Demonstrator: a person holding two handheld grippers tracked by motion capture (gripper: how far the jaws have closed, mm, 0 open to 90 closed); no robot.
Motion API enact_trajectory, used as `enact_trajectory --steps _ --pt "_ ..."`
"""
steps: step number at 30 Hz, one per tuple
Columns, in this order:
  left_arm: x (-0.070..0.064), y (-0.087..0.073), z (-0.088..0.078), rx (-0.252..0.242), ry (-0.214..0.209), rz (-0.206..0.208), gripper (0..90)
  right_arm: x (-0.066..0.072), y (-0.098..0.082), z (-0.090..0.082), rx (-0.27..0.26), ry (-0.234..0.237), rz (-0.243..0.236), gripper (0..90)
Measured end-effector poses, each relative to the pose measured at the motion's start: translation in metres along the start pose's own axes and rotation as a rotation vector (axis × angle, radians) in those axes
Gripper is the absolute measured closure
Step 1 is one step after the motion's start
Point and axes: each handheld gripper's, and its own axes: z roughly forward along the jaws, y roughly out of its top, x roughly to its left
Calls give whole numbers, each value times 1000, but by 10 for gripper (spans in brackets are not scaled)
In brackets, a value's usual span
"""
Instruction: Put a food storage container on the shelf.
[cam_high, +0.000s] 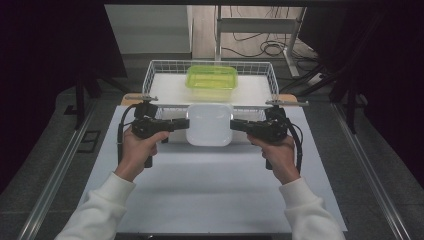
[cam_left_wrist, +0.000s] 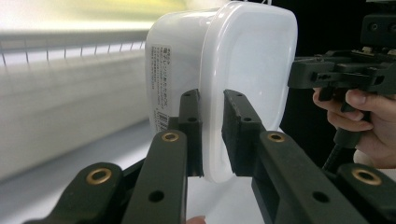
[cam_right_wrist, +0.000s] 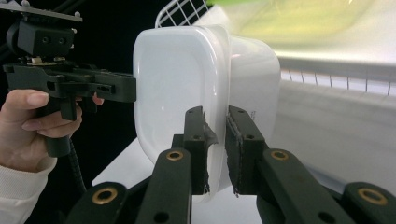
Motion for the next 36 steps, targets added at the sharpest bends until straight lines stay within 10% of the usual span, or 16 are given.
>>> enact_trajectory --steps 36 --pt "-3 102 -9 -71 21 59 779 2 95 -3 -87 -1 -48 786"
